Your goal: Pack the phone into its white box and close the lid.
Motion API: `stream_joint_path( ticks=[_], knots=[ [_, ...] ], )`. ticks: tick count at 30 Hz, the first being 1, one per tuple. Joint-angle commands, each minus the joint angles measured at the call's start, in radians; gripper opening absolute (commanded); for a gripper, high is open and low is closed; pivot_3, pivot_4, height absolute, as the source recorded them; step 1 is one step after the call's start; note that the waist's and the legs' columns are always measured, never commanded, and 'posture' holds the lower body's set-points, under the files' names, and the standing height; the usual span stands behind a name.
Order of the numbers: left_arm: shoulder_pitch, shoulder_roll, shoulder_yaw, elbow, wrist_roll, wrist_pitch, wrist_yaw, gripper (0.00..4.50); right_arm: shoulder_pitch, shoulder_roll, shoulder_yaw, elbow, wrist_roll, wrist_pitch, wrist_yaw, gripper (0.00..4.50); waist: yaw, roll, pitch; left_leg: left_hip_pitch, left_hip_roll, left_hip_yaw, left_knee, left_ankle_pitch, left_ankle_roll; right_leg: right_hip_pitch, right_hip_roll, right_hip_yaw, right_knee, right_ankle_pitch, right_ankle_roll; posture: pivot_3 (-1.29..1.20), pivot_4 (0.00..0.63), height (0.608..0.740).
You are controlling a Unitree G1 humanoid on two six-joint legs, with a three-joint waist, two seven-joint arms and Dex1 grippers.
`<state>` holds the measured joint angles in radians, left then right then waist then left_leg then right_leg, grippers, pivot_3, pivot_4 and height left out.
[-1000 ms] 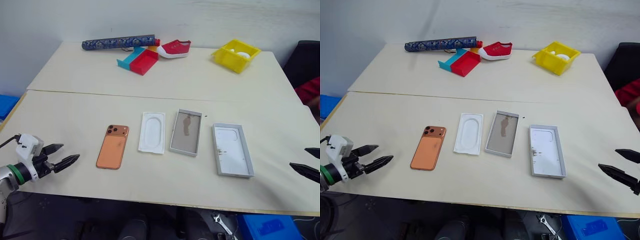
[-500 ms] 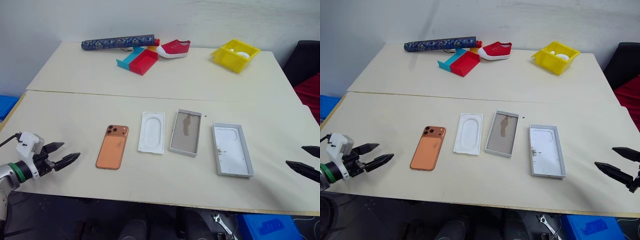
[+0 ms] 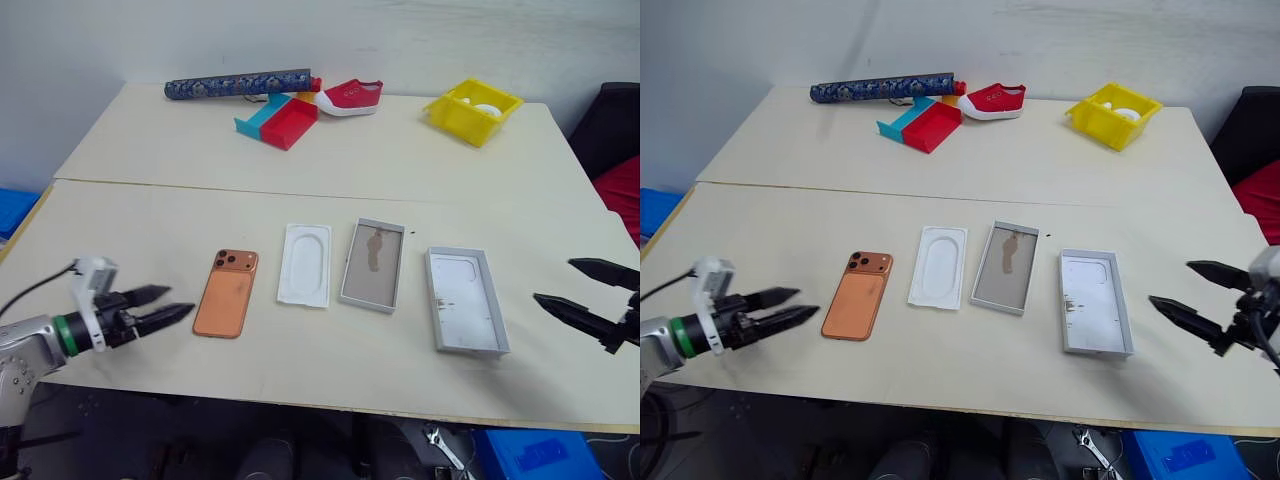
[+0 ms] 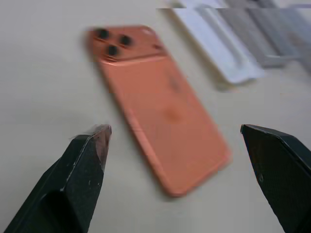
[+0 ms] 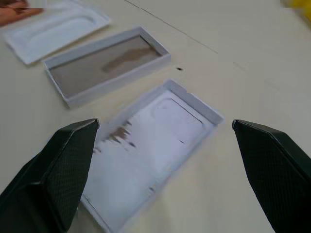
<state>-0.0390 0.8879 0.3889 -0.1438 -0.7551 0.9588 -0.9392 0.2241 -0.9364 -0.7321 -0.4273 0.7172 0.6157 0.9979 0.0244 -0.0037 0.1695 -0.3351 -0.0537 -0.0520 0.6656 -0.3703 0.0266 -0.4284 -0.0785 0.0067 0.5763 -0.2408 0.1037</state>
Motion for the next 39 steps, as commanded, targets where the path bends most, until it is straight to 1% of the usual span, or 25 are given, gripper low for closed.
stream_joint_path(
  ticks=[1, 6, 11, 12, 14, 18, 21, 28, 31, 35, 37, 39],
  knots=[
    [-0.096, 0.030, -0.055, -0.008, -0.088, 0.185, 0.011, 4.49, 0.007, 0.001, 0.025, -0.145, 0.071, 0.041, -0.017, 4.50, 0.001, 0.000, 0.000, 0.000, 0.000, 0.000, 0.000, 0.000, 0.000, 0.000, 0.000, 0.000, 0.000, 0.000, 0.000, 0.00, 0.150, 0.740],
    [-0.317, -0.032, -0.158, 0.062, -0.145, 0.435, 0.086, 4.49, -0.024, -0.006, 0.118, -0.286, 0.131, 0.063, -0.048, 4.50, 0.000, -0.001, 0.000, 0.000, -0.001, -0.001, 0.002, 0.000, -0.001, 0.000, 0.001, -0.001, 0.001, 0.000, 0.000, 0.00, 0.150, 0.740],
    [-0.457, -0.105, -0.228, 0.138, -0.130, 0.571, 0.142, 4.49, -0.035, 0.003, 0.197, -0.355, 0.132, 0.049, -0.073, 4.50, -0.001, -0.003, 0.000, 0.000, -0.001, -0.001, 0.002, 0.001, -0.001, 0.000, 0.001, -0.001, 0.002, 0.000, 0.001, 0.00, 0.150, 0.740],
    [-0.477, -0.121, -0.238, 0.155, -0.119, 0.578, 0.153, 4.49, -0.035, 0.006, 0.208, -0.361, 0.127, 0.045, -0.079, 4.50, -0.002, -0.003, 0.000, -0.001, -0.002, 0.000, 0.002, 0.001, -0.001, -0.001, 0.001, -0.001, 0.002, 0.000, 0.001, 0.00, 0.150, 0.740],
    [-0.506, -0.142, -0.264, 0.181, -0.091, 0.561, 0.172, 4.10, -0.036, 0.012, 0.225, -0.367, 0.121, 0.038, -0.090, 4.50, 0.000, -0.003, 0.000, 0.000, -0.002, 0.000, 0.003, 0.001, -0.002, -0.001, 0.001, -0.001, 0.003, 0.000, 0.001, 0.00, 0.150, 0.740],
    [-0.565, -0.171, -0.312, 0.243, -0.071, 0.608, 0.188, 2.97, -0.037, 0.021, 0.237, -0.371, 0.119, 0.028, -0.109, 4.50, 0.000, -0.004, 0.000, 0.000, -0.002, 0.000, 0.003, 0.001, -0.002, -0.001, 0.001, -0.001, 0.004, 0.000, 0.001, 0.00, 0.150, 0.740],
    [-0.570, -0.176, -0.367, 0.243, -0.035, 0.563, 0.186, 2.97, -0.035, 0.027, 0.238, -0.376, 0.127, 0.024, -0.124, 4.50, 0.000, -0.004, 0.000, 0.000, -0.002, 0.000, 0.004, 0.001, -0.002, -0.001, 0.001, -0.001, 0.004, 0.000, 0.001, 0.00, 0.150, 0.740],
    [-0.622, -0.268, -0.370, 0.330, 0.019, 0.544, 0.238, 2.97, -0.025, 0.039, 0.247, -0.382, 0.117, 0.012, -0.141, 4.50, 0.003, -0.005, 0.000, -0.001, -0.002, -0.001, 0.009, 0.001, -0.003, -0.001, 0.001, -0.002, 0.007, 0.000, 0.001, 0.00, 0.150, 0.740],
    [-0.658, -0.328, -0.344, 0.416, 0.058, 0.540, 0.293, 2.97, -0.024, 0.042, 0.246, -0.380, 0.119, 0.010, -0.148, 4.50, 0.004, -0.005, 0.000, -0.001, -0.002, -0.001, 0.013, 0.001, -0.003, 0.000, 0.000, -0.001, 0.007, 0.000, 0.001, 0.00, 0.150, 0.740],
    [-0.679, -0.362, -0.338, 0.448, 0.061, 0.543, 0.290, 2.97, -0.023, 0.043, 0.245, -0.378, 0.116, 0.006, -0.151, 4.50, 0.005, -0.005, 0.000, 0.000, -0.004, -0.001, 0.016, 0.001, -0.002, 0.002, -0.001, -0.001, 0.008, 0.001, 0.003, 0.00, 0.150, 0.740],
    [-0.684, -0.376, -0.327, 0.451, 0.051, 0.558, 0.283, 2.62, -0.020, 0.042, 0.243, -0.378, 0.116, 0.004, -0.151, 4.50, 0.005, -0.005, 0.000, 0.000, -0.004, -0.001, 0.016, 0.002, -0.003, 0.002, -0.001, -0.001, 0.009, 0.001, 0.003, 0.00, 0.150, 0.740],
    [-0.685, -0.382, -0.336, 0.442, 0.049, 0.575, 0.276, 2.12, -0.013, 0.044, 0.241, -0.378, 0.114, 0.001, -0.151, 4.50, 0.005, -0.005, 0.000, 0.000, -0.004, -0.002, 0.016, 0.002, -0.003, 0.001, -0.001, -0.001, 0.009, 0.001, 0.003, 0.00, 0.150, 0.740]
  ],
)
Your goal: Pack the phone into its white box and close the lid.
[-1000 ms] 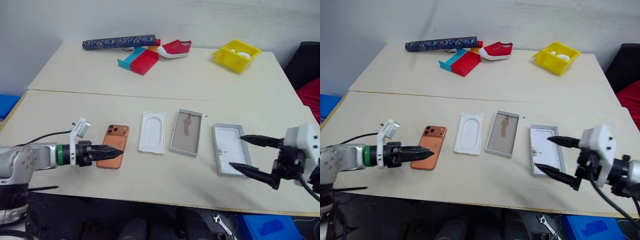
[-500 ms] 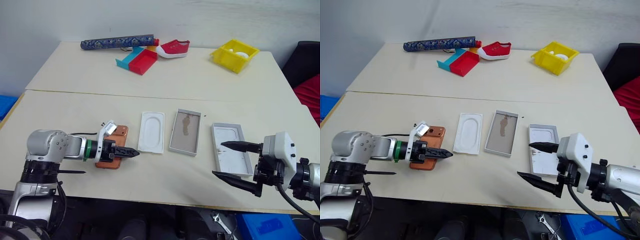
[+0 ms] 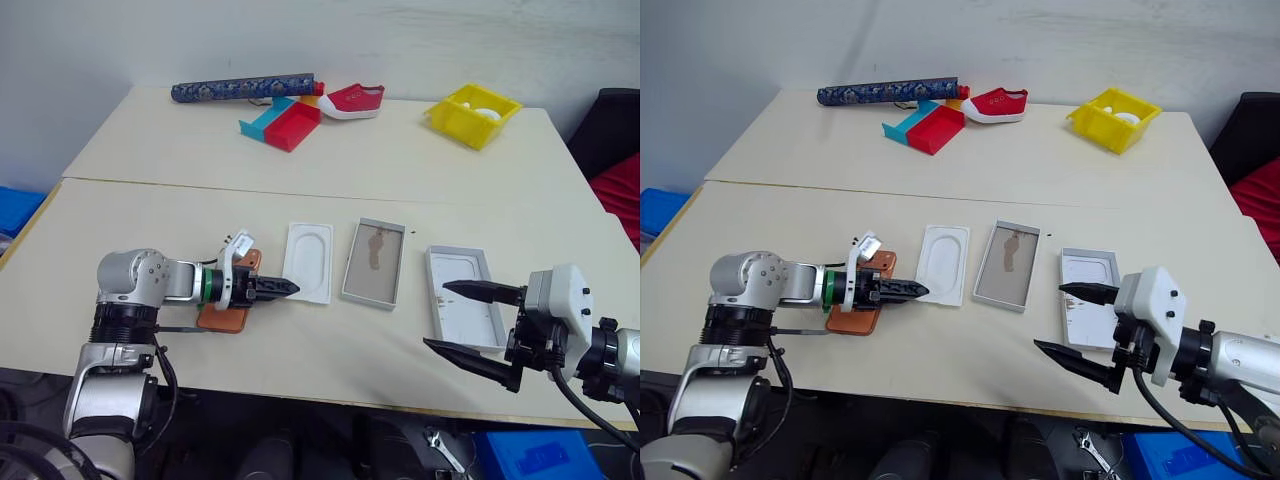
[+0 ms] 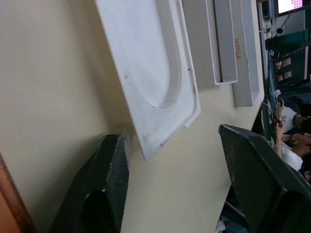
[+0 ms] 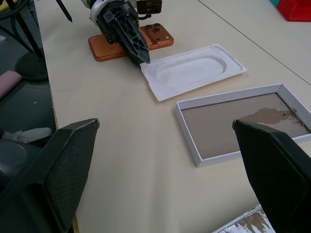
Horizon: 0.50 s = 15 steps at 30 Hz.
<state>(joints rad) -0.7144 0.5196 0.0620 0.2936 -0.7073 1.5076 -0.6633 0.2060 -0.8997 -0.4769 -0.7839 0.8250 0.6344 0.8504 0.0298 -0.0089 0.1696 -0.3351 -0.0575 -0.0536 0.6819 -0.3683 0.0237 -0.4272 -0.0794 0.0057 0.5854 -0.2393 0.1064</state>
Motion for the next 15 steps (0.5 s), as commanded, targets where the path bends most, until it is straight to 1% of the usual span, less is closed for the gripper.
stream_joint_path(
  ticks=[1, 7, 10, 12, 15],
  knots=[
    [-0.010, -0.016, -0.011, 0.003, 0.004, 0.030, 0.001, 2.12, 0.008, 0.009, -0.014, -0.022, 0.005, -0.019, -0.004, 4.50, -0.001, 0.000, 0.000, 0.000, 0.000, 0.000, 0.000, 0.000, 0.000, 0.000, 0.000, 0.000, 0.000, 0.000, 0.000, 0.00, 0.150, 0.740],
    [-0.009, -0.028, -0.012, 0.008, 0.017, 0.025, 0.003, 2.12, 0.018, 0.012, -0.008, -0.024, -0.003, -0.026, -0.005, 4.50, -0.001, 0.000, 0.000, -0.001, 0.000, 0.000, 0.000, -0.001, 0.000, -0.001, 0.000, 0.000, 0.000, 0.000, 0.000, 0.00, 0.150, 0.740],
    [-0.009, -0.037, -0.010, 0.014, 0.022, 0.021, 0.006, 1.61, 0.020, 0.012, -0.004, -0.021, -0.010, -0.030, -0.002, 4.50, 0.000, 0.000, 0.000, -0.001, 0.000, 0.000, 0.000, -0.001, 0.000, -0.001, 0.000, 0.000, -0.001, 0.000, 0.000, 0.00, 0.150, 0.740],
    [-0.007, -0.043, -0.007, 0.017, 0.022, 0.028, 0.006, 0.92, 0.023, 0.011, 0.000, -0.019, -0.019, -0.035, 0.003, 4.50, -0.001, 0.000, 0.000, -0.001, 0.000, 0.000, 0.000, -0.001, 0.000, -0.001, 0.000, 0.000, -0.001, 0.000, 0.000, 0.00, 0.150, 0.740],
    [-0.002, -0.048, -0.004, 0.014, 0.023, 0.032, 0.007, 0.11, 0.024, 0.012, 0.007, -0.017, -0.031, -0.041, 0.008, 4.50, -0.002, 0.000, 0.000, -0.001, 0.000, 0.000, 0.000, -0.001, 0.000, 0.000, 0.000, 0.000, -0.001, 0.000, 0.000, 0.00, 0.150, 0.740]
  ],
)
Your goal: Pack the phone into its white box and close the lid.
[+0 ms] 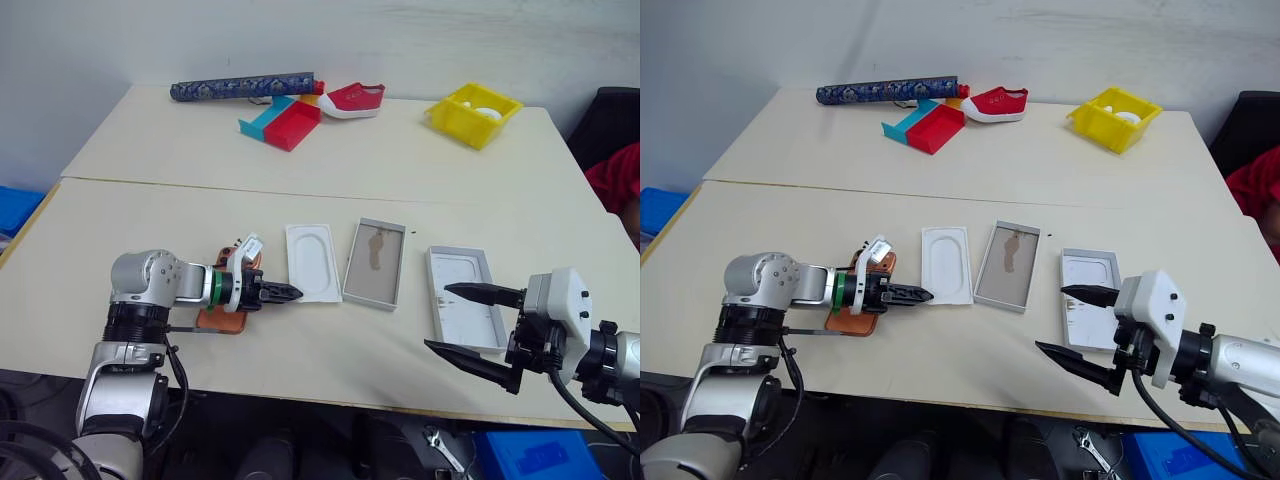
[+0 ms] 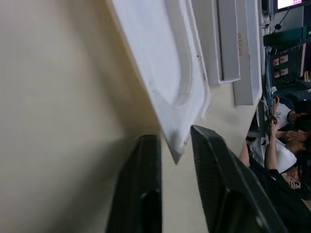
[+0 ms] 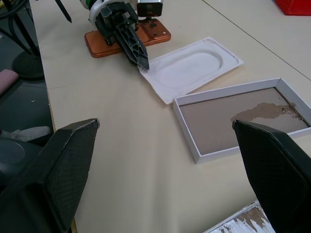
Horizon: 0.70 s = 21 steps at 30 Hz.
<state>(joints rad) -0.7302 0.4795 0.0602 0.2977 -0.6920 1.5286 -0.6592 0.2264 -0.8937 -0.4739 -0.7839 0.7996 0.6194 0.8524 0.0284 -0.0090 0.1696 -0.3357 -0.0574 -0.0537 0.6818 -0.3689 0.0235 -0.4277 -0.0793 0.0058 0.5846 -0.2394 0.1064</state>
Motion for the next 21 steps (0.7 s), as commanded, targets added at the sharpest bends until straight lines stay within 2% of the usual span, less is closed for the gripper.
stream_joint_path(
  ticks=[1, 5, 8, 14, 16, 18, 21],
  knots=[
    [0.017, -0.010, 0.005, 0.008, 0.005, 0.017, 0.005, 0.05, 0.004, 0.006, 0.006, -0.017, -0.009, -0.028, 0.007, 4.50, -0.001, 0.000, 0.000, 0.000, 0.000, 0.000, 0.000, 0.000, 0.000, 0.000, 0.000, 0.000, 0.000, 0.000, 0.000, 0.00, 0.150, 0.740],
    [0.024, -0.012, 0.048, -0.007, -0.010, 0.047, 0.011, 0.05, -0.007, 0.000, 0.023, -0.010, -0.021, -0.036, 0.016, 4.50, -0.003, 0.000, 0.000, 0.000, 0.000, 0.000, 0.000, 0.000, -0.001, 0.000, 0.000, 0.000, 0.001, 0.000, 0.000, 0.00, 0.150, 0.740],
    [0.032, 0.005, 0.081, -0.019, -0.015, 0.061, 0.012, 0.05, -0.056, -0.017, 0.092, 0.016, -0.071, -0.057, 0.028, 4.50, -0.006, 0.000, 0.000, 0.000, 0.000, 0.000, 0.000, 0.000, -0.001, 0.000, 0.000, 0.000, 0.001, 0.000, 0.000, 0.00, 0.150, 0.740],
    [0.062, 0.102, 0.141, -0.057, -0.087, 0.086, -0.038, 0.05, -0.265, -0.027, 0.318, 0.127, -0.201, -0.066, 0.028, 4.50, -0.017, -0.001, 0.001, 0.000, 0.001, 0.000, 0.000, 0.001, -0.002, -0.002, 0.001, 0.000, 0.002, 0.000, 0.000, 0.00, 0.150, 0.740],
    [0.092, 0.166, 0.153, -0.078, -0.134, 0.086, -0.078, 0.05, -0.349, -0.017, 0.418, 0.189, -0.269, -0.068, 0.032, 4.50, -0.020, -0.002, 0.001, 0.000, 0.001, 0.000, -0.001, 0.001, -0.003, -0.003, 0.001, 0.000, 0.003, 0.000, -0.001, 0.00, 0.150, 0.740],
    [0.120, 0.224, 0.172, -0.100, -0.177, 0.086, -0.112, 0.05, -0.436, 0.009, 0.524, 0.265, -0.341, -0.068, 0.030, 4.50, -0.025, -0.002, 0.002, -0.001, 0.001, 0.000, -0.001, 0.001, -0.003, -0.004, 0.001, 0.000, 0.003, -0.001, -0.002, 0.00, 0.150, 0.740],
    [0.136, 0.256, 0.195, -0.120, -0.224, 0.086, -0.122, 0.05, -0.524, 0.071, 0.637, 0.365, -0.422, -0.081, 0.020, 4.50, -0.023, -0.002, 0.002, -0.001, 0.001, 0.000, -0.001, 0.001, -0.003, -0.004, 0.000, 0.000, 0.002, -0.001, -0.002, 0.00, 0.150, 0.740]
  ],
)
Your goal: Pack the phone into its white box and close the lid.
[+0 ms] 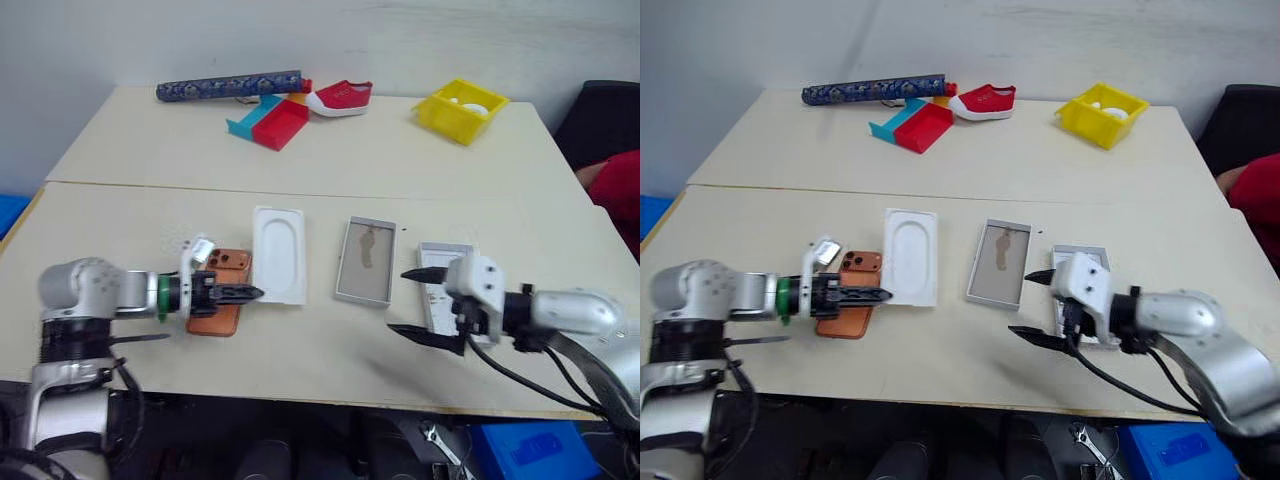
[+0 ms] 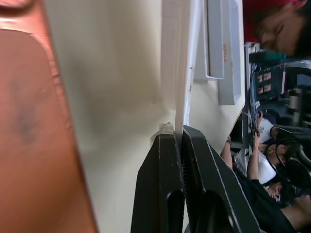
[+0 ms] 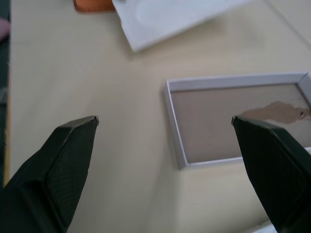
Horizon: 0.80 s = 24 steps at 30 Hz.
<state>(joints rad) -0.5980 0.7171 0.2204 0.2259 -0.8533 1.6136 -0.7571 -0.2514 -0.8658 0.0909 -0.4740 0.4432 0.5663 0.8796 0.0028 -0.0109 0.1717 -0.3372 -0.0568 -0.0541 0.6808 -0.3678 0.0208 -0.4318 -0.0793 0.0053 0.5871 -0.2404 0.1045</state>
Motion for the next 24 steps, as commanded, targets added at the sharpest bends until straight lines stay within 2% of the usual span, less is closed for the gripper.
stream_joint_path(
  ticks=[1, 4, 8, 15, 24],
  knots=[
    [0.006, 0.020, 0.043, -0.054, -0.074, 0.001, -0.019, 0.05, -0.066, 0.069, 0.103, 0.085, -0.091, -0.032, -0.014, 4.50, 0.005, 0.000, 0.000, 0.000, 0.000, -0.001, 0.000, 0.000, 0.000, 0.000, 0.000, -0.001, 0.000, 0.000, 0.000, 0.00, 0.150, 0.740],
    [0.023, 0.007, 0.066, -0.079, -0.084, 0.001, 0.018, 0.00, -0.113, 0.161, 0.189, 0.187, -0.173, -0.055, -0.045, 3.96, 0.009, 0.000, 0.000, -0.002, 0.000, -0.001, 0.000, 0.000, 0.000, 0.000, 0.000, -0.001, 0.002, 0.000, 0.000, 0.00, 0.150, 0.740],
    [0.055, -0.006, 0.082, -0.110, -0.117, 0.001, 0.054, 0.00, -0.130, 0.231, 0.249, 0.261, -0.247, -0.095, -0.055, 2.51, 0.009, 0.000, 0.000, -0.005, 0.000, -0.001, 0.000, 0.000, 0.001, -0.006, 0.000, -0.001, 0.004, 0.000, 0.000, 0.00, 0.150, 0.740],
    [0.104, -0.011, 0.066, -0.163, -0.213, 0.001, 0.105, 0.00, -0.105, 0.206, 0.255, 0.247, -0.308, -0.202, 0.011, 0.02, -0.001, -0.002, -0.001, -0.014, -0.001, -0.001, 0.002, 0.000, 0.001, -0.013, 0.001, -0.002, 0.004, 0.000, 0.000, 0.00, 0.150, 0.740],
    [0.093, -0.073, -0.029, -0.214, -0.479, 0.001, 0.272, 0.00, 0.105, 0.064, 0.157, 0.005, -0.226, -0.283, 0.135, 0.02, 0.008, -0.003, -0.002, -0.014, -0.001, -0.001, 0.002, 0.001, 0.001, -0.013, 0.000, -0.002, 0.004, 0.000, 0.000, 0.00, 0.150, 0.740]
  ],
)
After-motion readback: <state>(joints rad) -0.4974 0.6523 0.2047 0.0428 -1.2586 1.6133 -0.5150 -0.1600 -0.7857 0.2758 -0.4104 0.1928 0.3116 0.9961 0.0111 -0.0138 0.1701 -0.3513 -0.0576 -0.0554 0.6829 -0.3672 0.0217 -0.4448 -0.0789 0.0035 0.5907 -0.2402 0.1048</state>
